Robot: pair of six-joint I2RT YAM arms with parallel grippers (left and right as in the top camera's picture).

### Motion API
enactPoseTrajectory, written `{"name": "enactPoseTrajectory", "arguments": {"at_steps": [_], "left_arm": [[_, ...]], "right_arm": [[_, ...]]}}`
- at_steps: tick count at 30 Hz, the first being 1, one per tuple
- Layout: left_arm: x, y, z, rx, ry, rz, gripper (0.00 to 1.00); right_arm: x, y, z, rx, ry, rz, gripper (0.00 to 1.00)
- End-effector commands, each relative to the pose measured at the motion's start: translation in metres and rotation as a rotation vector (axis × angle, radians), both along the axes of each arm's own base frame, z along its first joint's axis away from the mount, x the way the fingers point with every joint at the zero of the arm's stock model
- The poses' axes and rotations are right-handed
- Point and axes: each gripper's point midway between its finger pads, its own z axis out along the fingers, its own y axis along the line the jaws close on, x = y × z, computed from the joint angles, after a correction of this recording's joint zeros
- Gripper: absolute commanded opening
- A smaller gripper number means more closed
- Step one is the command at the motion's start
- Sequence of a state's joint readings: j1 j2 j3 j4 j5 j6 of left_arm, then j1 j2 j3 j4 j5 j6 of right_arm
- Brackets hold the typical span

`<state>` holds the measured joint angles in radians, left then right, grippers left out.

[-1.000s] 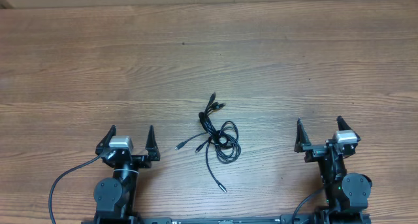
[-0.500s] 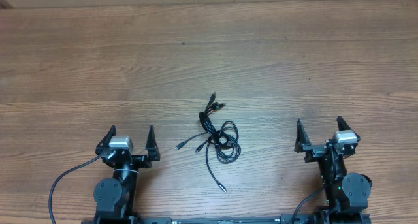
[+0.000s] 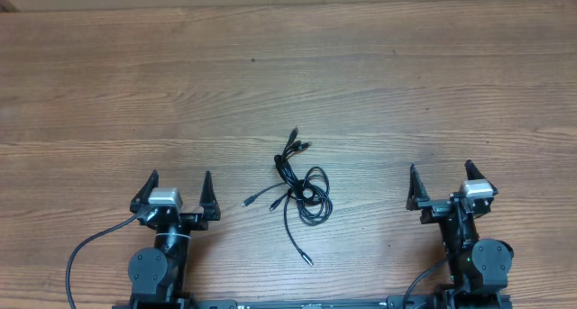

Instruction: Untangle cables

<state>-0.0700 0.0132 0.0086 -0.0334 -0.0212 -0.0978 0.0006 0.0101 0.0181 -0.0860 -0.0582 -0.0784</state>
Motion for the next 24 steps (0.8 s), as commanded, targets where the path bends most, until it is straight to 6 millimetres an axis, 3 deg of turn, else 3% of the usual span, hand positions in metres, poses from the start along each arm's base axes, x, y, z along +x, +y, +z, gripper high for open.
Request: {"name": "enactPoseTrajectory", "arguments": {"at_steps": [1, 24], "left_arm": [[0.000, 0.003, -0.001, 0.008, -0.001, 0.017, 1.00], [-0.010, 0.004, 0.008, 0.014, 0.078, 0.015, 1.00]], "right_arm": [[0.000, -0.003, -0.002, 0.004, -0.001, -0.015, 1.00], [0.000, -0.003, -0.002, 0.004, -0.001, -0.015, 1.00]]}}
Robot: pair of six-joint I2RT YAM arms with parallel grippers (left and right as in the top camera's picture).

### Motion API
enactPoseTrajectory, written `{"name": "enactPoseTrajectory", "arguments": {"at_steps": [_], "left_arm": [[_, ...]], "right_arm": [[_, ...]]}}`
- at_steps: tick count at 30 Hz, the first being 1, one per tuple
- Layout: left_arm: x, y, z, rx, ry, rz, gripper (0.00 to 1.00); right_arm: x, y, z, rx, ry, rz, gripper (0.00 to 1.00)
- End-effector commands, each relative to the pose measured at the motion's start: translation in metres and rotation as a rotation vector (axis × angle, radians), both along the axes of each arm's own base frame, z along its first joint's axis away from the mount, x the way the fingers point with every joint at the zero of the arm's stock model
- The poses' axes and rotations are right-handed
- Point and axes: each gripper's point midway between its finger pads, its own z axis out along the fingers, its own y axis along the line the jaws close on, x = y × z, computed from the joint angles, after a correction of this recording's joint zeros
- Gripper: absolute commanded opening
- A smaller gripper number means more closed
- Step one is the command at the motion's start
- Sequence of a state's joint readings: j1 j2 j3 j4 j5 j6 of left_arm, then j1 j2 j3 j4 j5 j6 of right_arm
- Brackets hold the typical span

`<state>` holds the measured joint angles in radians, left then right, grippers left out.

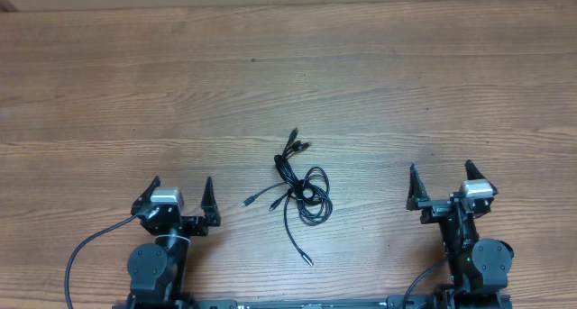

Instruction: Untangle cables

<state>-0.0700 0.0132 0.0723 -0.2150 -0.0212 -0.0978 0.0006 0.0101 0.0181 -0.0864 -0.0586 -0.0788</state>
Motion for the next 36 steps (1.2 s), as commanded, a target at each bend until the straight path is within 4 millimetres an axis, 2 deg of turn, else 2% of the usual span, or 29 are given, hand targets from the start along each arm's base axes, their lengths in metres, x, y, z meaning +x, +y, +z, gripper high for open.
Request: {"name": "enactPoseTrajectory", "arguments": {"at_steps": [1, 7, 16, 29, 36], "left_arm": [[-0.004, 0.003, 0.023, 0.007, -0.034, 0.013, 1.00], [-0.010, 0.002, 0.028, 0.028, -0.006, 0.004, 1.00], [-0.003, -0.006, 0.026, 0.040, 0.083, -0.044, 1.00], [0.027, -0.009, 0.003, 0.058, 0.390, -0.058, 1.00], [0.043, -0.010, -0.015, 0.064, 0.552, -0.061, 1.00]], "right_arm": [[0.000, -0.003, -0.002, 0.004, -0.002, -0.016, 1.00], [0.000, -0.003, -0.002, 0.004, -0.002, -0.016, 1.00], [0.000, -0.003, -0.002, 0.004, -0.002, -0.016, 1.00], [0.000, -0.003, -0.002, 0.004, -0.002, -0.016, 1.00], [0.000, -0.003, -0.002, 0.004, -0.002, -0.016, 1.00]]}}
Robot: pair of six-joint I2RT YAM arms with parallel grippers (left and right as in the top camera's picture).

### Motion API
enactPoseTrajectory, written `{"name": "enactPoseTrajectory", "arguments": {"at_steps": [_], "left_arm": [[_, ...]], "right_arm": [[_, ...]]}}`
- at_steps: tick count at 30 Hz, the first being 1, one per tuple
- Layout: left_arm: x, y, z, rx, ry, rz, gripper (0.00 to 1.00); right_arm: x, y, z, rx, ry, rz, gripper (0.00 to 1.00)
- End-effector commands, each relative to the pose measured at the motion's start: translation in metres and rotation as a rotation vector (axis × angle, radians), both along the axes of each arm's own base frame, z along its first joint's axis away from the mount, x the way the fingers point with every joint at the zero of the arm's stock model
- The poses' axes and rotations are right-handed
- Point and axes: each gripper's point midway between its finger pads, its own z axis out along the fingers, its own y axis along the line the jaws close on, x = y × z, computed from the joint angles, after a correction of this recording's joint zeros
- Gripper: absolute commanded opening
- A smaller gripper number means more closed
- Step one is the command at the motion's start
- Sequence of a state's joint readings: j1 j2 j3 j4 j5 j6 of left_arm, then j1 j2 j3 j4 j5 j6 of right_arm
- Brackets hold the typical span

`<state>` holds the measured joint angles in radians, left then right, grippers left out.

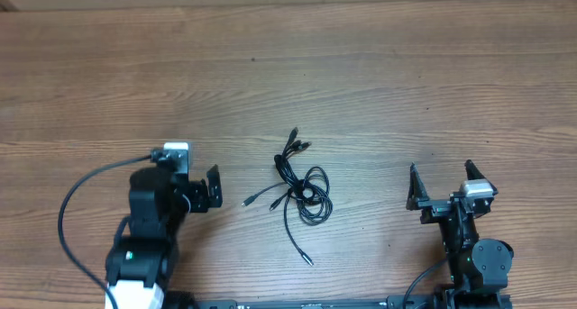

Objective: Untangle cables
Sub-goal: 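Raise the left arm and move its gripper toward the cable bundle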

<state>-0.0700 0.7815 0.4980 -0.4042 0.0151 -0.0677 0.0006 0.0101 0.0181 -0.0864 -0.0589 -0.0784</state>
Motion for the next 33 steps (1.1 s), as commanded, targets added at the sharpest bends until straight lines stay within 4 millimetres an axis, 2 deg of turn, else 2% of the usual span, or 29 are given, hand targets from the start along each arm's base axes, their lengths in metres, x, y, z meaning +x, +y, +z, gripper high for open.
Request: {"name": "enactPoseTrajectory", "arguments": {"at_steps": [1, 18, 33], "left_arm": [[0.010, -0.001, 0.004, 0.012, 0.042, -0.017, 1.00], [0.021, -0.002, -0.021, 0.023, 0.210, -0.021, 1.00], [0.021, -0.002, -0.024, 0.036, 0.225, -0.035, 1.00]], "right_arm": [[0.000, -0.003, -0.002, 0.003, -0.002, -0.016, 1.00], [0.000, -0.003, -0.002, 0.004, -0.002, -0.016, 1.00], [0.000, -0.003, -0.002, 0.004, -0.002, -0.016, 1.00]]}}
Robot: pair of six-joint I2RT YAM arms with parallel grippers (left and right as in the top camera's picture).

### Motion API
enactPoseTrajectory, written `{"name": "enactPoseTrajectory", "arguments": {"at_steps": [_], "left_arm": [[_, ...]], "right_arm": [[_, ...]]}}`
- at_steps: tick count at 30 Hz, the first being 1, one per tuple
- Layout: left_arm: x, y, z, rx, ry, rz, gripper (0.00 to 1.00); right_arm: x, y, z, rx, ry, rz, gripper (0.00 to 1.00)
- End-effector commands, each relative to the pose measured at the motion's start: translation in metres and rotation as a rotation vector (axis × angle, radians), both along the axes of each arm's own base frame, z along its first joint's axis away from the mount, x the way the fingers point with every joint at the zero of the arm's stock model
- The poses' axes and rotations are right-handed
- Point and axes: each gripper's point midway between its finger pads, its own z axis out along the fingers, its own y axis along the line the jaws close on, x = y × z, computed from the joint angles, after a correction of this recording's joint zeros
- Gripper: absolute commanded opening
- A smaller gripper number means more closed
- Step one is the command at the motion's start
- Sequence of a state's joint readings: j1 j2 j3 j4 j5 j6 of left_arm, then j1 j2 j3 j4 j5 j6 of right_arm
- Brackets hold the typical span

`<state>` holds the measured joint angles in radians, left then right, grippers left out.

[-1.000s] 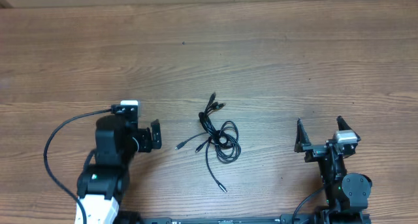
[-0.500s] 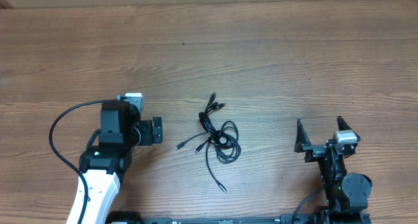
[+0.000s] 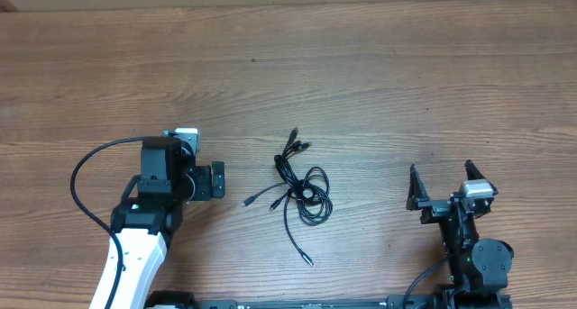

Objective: Untangle cables
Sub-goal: 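Raise the left arm and move its gripper toward the cable bundle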

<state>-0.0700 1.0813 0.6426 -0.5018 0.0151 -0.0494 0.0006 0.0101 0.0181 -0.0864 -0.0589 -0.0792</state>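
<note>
A tangle of thin black cables (image 3: 302, 193) lies on the wooden table (image 3: 361, 75) in the overhead view. One plug end (image 3: 246, 203) points left, another (image 3: 309, 261) trails toward the front, and a bunch of ends (image 3: 295, 143) reaches back. My left gripper (image 3: 216, 181) hangs above the table just left of the tangle, a short way from the left plug; its jaws look open and hold nothing. My right gripper (image 3: 440, 168) rests at the front right, open and empty, well apart from the cables.
The left arm's white link (image 3: 131, 264) and its black cable loop (image 3: 86, 178) reach over the front left of the table. The right arm's base (image 3: 478, 259) sits at the front edge.
The left arm has reached a little farther back and to the right, bringing its gripper slightly nearer the tangle. The cables and the right arm have not moved.
Both arms first rested at the front edge with grippers open and the tangle between them. The left arm then stood lifted off its rest and forward, left of the cables, and is now closer to them. The tangle has kept its shape throughout.
</note>
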Motion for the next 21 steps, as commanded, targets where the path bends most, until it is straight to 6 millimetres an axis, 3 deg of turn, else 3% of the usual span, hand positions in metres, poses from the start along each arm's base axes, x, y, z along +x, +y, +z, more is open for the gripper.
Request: {"name": "enactPoseTrajectory", "arguments": {"at_steps": [1, 21], "left_arm": [[0.007, -0.002, 0.010, 0.003, -0.026, -0.028, 1.00], [0.019, -0.014, -0.009, -0.020, 0.105, -0.100, 1.00]], "right_arm": [[0.000, -0.003, -0.002, 0.004, -0.002, -0.016, 1.00], [0.000, -0.003, -0.002, 0.004, -0.002, -0.016, 1.00]]}}
